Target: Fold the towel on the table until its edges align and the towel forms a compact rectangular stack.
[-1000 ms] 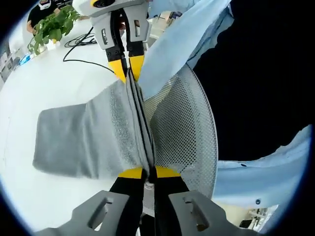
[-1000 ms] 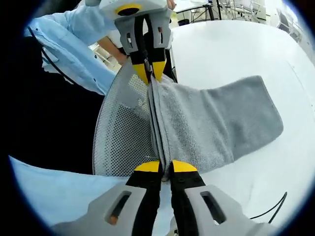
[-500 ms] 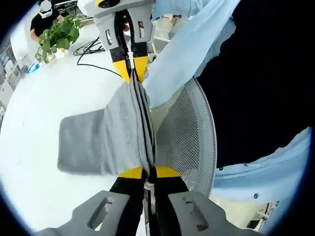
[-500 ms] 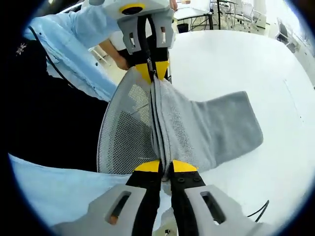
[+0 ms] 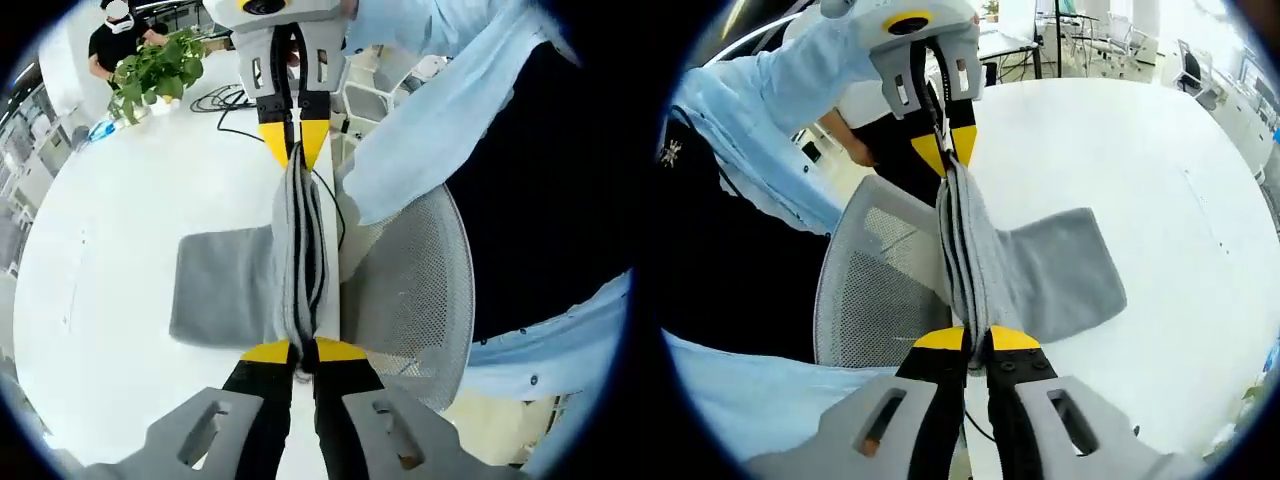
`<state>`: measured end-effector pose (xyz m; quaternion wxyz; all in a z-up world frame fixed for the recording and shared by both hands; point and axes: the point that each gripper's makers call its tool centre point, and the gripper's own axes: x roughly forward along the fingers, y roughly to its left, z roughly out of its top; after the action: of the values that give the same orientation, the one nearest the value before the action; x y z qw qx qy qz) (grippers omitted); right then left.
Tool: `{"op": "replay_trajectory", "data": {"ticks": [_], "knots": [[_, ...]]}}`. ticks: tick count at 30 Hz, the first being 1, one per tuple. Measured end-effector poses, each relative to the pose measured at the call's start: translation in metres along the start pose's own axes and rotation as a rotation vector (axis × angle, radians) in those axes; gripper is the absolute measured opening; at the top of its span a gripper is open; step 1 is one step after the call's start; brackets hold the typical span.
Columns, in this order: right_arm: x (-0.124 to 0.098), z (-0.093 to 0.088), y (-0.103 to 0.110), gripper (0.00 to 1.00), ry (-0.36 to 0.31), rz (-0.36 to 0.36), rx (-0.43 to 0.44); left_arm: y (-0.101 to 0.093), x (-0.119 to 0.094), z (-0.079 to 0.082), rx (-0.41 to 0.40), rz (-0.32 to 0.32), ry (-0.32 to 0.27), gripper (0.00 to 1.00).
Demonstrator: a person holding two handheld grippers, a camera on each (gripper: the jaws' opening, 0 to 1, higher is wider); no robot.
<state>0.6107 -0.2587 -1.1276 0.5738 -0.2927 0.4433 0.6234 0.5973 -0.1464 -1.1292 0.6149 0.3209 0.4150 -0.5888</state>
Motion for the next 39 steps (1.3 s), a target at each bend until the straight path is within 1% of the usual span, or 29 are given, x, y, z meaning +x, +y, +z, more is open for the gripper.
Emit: {"op": "replay_trajectory", "data": {"ticks": [2, 5, 6, 7, 8, 11, 13, 15, 16, 18, 20, 23, 25, 28, 29, 33, 34, 36, 39], "knots": [[0.0, 0.001, -0.008, 0.04, -0.003, -0.015, 0.005, 0.006, 0.002, 0.003, -0.01, 0.01, 0.0, 0.07], [0.001, 0.003, -0.022, 0.04, -0.001, -0.059, 0.006, 0.016, 0.005, 0.005, -0.023, 0.023, 0.0, 0.07], [0.002, 0.003, -0.028, 0.04, 0.003, -0.08, 0.004, 0.023, 0.006, 0.004, -0.03, 0.029, -0.003, 0.07], [0.003, 0.003, -0.029, 0.05, 0.004, -0.086, 0.004, 0.027, 0.007, 0.004, -0.036, 0.036, -0.004, 0.07], [0.004, 0.003, -0.033, 0.05, 0.003, -0.099, 0.004, 0.037, 0.008, 0.0, -0.055, 0.049, -0.002, 0.07], [0.008, 0.001, -0.049, 0.05, 0.017, -0.156, -0.01, 0.048, 0.012, 0.0, -0.083, 0.074, -0.012, 0.07], [0.012, -0.001, -0.061, 0.05, 0.024, -0.19, -0.016, 0.061, 0.017, -0.003, -0.105, 0.103, -0.017, 0.07], [0.018, -0.001, -0.071, 0.05, 0.025, -0.2, -0.014, 0.072, 0.023, -0.007, -0.124, 0.125, -0.016, 0.07], [0.02, -0.002, -0.075, 0.05, 0.028, -0.208, -0.014, 0.075, 0.024, -0.008, -0.13, 0.131, -0.016, 0.07], [0.027, -0.004, -0.085, 0.05, 0.039, -0.221, -0.013, 0.08, 0.033, -0.012, -0.176, 0.133, -0.017, 0.07], [0.032, -0.004, -0.09, 0.05, 0.042, -0.229, -0.013, 0.092, 0.04, -0.021, -0.196, 0.157, -0.001, 0.07], [0.041, -0.006, -0.103, 0.05, 0.055, -0.25, -0.012, 0.099, 0.048, -0.024, -0.22, 0.177, 0.003, 0.07], [0.045, -0.007, -0.108, 0.05, 0.066, -0.256, -0.01, 0.102, 0.053, -0.027, -0.247, 0.174, 0.004, 0.07], [0.051, -0.008, -0.118, 0.05, 0.071, -0.256, 0.0, 0.112, 0.06, -0.034, -0.258, 0.176, 0.021, 0.07], [0.053, -0.008, -0.118, 0.05, 0.073, -0.258, 0.001, 0.115, 0.061, -0.036, -0.267, 0.18, 0.022, 0.07], [0.06, -0.01, -0.129, 0.05, 0.084, -0.27, 0.004, 0.119, 0.069, -0.038, -0.28, 0.189, 0.025, 0.07], [0.064, -0.011, -0.133, 0.05, 0.089, -0.272, 0.006, 0.124, 0.073, -0.042, -0.287, 0.193, 0.032, 0.07], [0.068, -0.013, -0.136, 0.05, 0.099, -0.273, 0.007, 0.124, 0.078, -0.042, -0.296, 0.197, 0.04, 0.07], [0.077, -0.015, -0.149, 0.05, 0.121, -0.29, -0.007, 0.137, 0.085, -0.048, -0.325, 0.223, 0.045, 0.07]]}}
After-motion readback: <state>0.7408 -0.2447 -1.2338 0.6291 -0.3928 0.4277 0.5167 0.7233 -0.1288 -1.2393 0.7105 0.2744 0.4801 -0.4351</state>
